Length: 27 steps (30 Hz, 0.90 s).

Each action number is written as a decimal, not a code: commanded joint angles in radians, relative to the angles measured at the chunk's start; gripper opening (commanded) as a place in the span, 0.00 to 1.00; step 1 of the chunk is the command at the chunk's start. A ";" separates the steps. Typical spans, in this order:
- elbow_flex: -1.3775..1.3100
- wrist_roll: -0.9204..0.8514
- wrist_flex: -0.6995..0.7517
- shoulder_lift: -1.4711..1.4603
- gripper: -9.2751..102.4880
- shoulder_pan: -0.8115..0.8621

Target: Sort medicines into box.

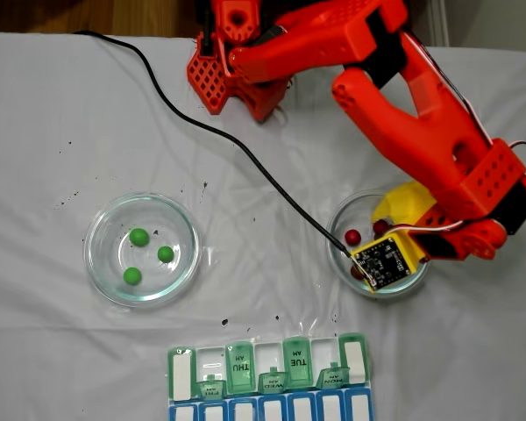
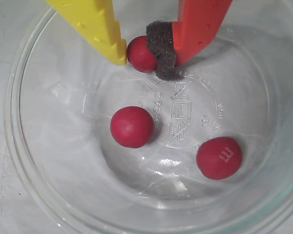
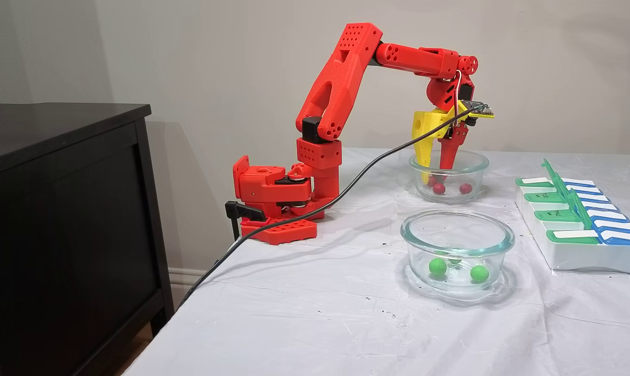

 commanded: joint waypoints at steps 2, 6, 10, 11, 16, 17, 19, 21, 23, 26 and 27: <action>-0.018 -0.014 0.009 0.020 0.08 -0.040; -0.018 -0.009 0.009 0.020 0.08 -0.035; -0.018 -0.006 0.009 0.034 0.08 -0.023; -0.023 -0.012 0.008 0.038 0.08 -0.018; -0.060 -0.067 0.008 0.087 0.08 0.023; -0.060 -0.074 0.008 0.101 0.08 0.029; -0.054 -0.081 0.008 0.135 0.08 0.041; -0.054 -0.086 0.008 0.164 0.08 0.063; -0.071 -0.087 0.008 0.195 0.08 0.098; -0.084 -0.114 0.008 0.259 0.08 0.140; -0.083 -0.117 0.008 0.267 0.08 0.144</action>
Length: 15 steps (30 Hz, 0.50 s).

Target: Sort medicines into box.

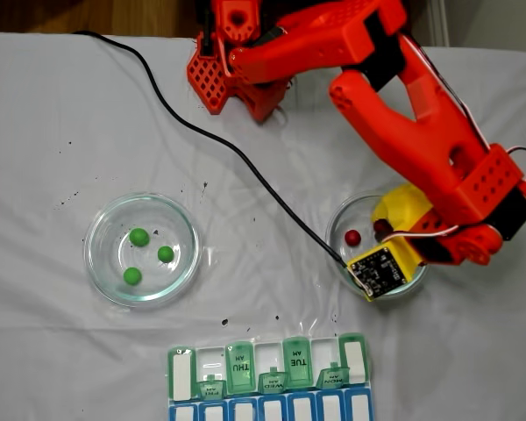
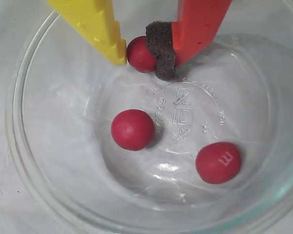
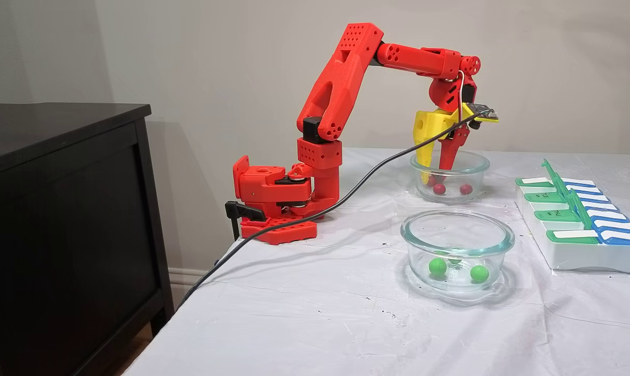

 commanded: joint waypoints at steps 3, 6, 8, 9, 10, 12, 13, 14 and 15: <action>-0.077 -0.051 0.008 0.259 0.08 0.071; -0.083 -0.071 0.008 0.313 0.08 0.101; -0.092 -0.086 0.008 0.359 0.08 0.124; -0.097 -0.094 0.008 0.379 0.08 0.133; -0.101 -0.100 0.008 0.399 0.08 0.143; -0.110 -0.109 0.008 0.431 0.08 0.167; -0.114 -0.112 0.008 0.437 0.08 0.173; -0.123 -0.117 0.008 0.440 0.08 0.187; -0.138 -0.123 0.008 0.437 0.08 0.201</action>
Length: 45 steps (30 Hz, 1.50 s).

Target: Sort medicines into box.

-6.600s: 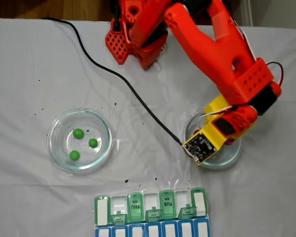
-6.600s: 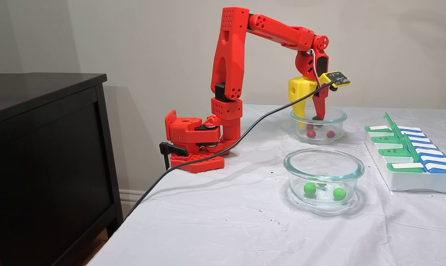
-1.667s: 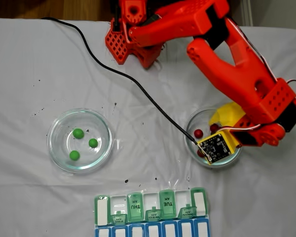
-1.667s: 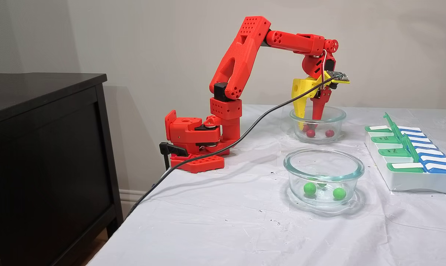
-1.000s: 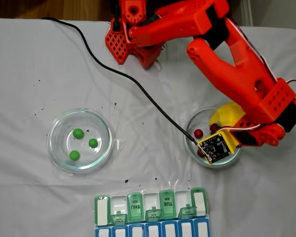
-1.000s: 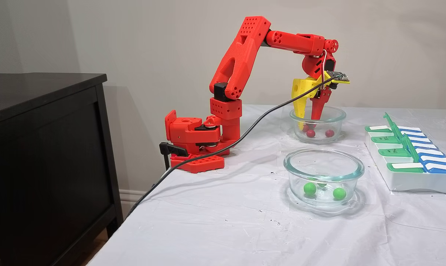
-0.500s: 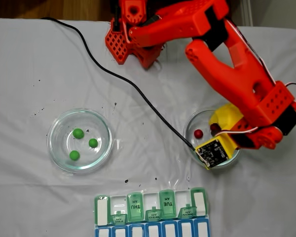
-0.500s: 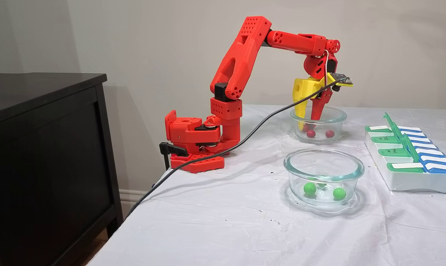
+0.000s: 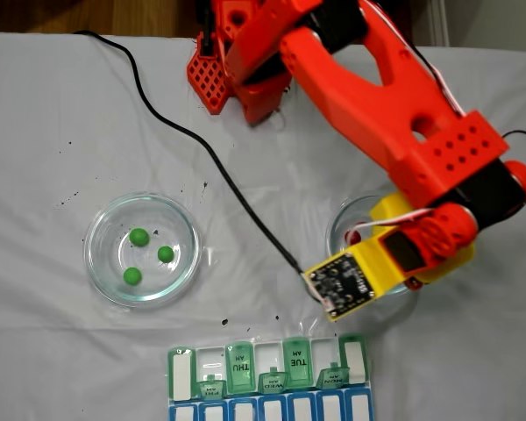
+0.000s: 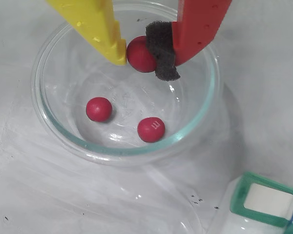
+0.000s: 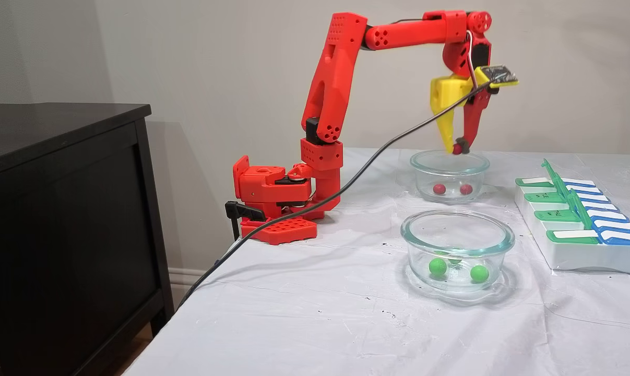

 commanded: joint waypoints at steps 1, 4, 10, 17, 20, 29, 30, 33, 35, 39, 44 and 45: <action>-0.156 -0.034 -0.011 0.133 0.08 0.043; -0.255 -0.072 -0.021 0.031 0.08 0.109; -0.321 -0.107 -0.109 -0.101 0.08 0.233; -0.219 -0.120 -0.175 -0.057 0.08 0.264; -0.166 -0.114 -0.219 -0.052 0.08 0.267; -0.132 -0.072 -0.262 -0.086 0.08 0.256; -0.137 -0.069 -0.272 -0.091 0.08 0.259; -0.155 -0.061 -0.272 -0.123 0.08 0.261; -0.164 -0.054 -0.281 -0.140 0.08 0.259; -0.183 -0.041 -0.302 -0.166 0.08 0.264; -0.184 -0.025 -0.344 -0.179 0.08 0.270; -0.184 -0.021 -0.353 -0.179 0.08 0.273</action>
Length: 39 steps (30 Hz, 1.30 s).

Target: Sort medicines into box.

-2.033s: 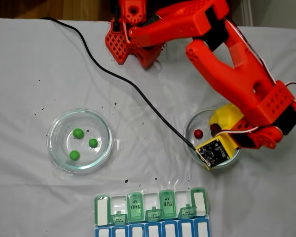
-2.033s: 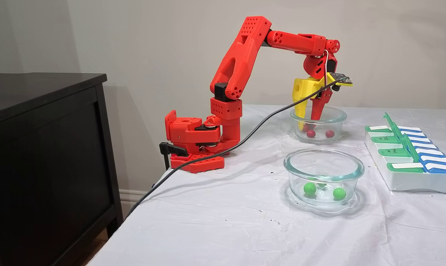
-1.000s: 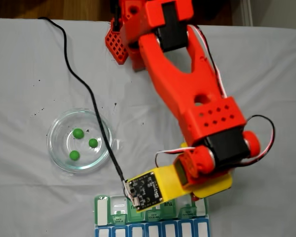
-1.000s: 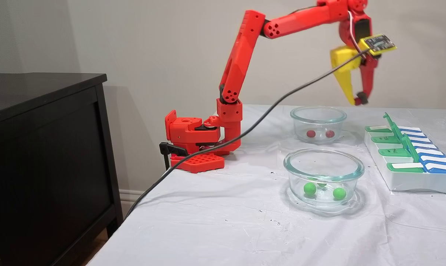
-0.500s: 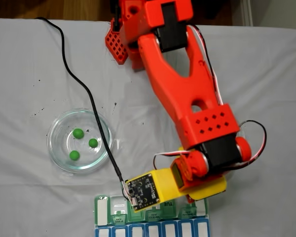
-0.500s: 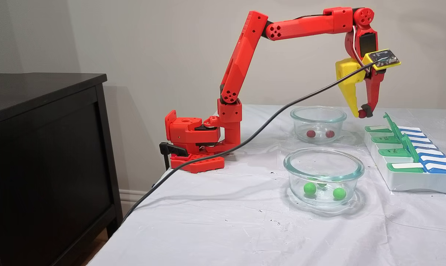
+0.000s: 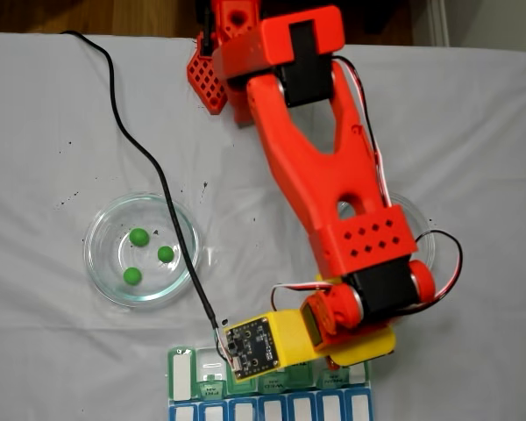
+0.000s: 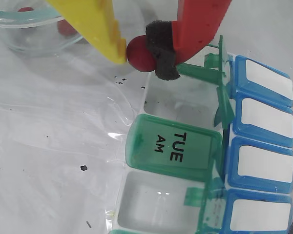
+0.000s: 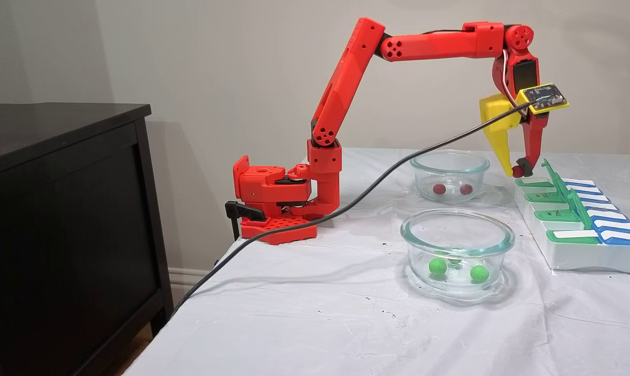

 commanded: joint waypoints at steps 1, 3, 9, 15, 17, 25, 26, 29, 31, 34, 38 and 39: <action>-0.080 0.015 -0.037 0.038 0.08 0.008; -0.080 0.028 -0.061 0.037 0.08 0.014; -0.078 0.051 -0.135 0.006 0.08 0.025; -0.035 0.049 -0.201 0.011 0.12 0.029; -0.025 0.035 -0.209 0.017 0.21 0.031; 0.018 0.018 -0.213 0.048 0.24 0.025; 0.012 0.017 -0.206 0.046 0.23 0.023; -0.026 0.006 -0.147 0.040 0.24 0.020; -0.074 -0.005 -0.089 0.032 0.24 0.018; -0.187 -0.009 0.040 0.005 0.15 0.029; -0.264 -0.095 0.152 0.043 0.08 0.026; -0.255 -0.121 0.163 0.064 0.08 0.020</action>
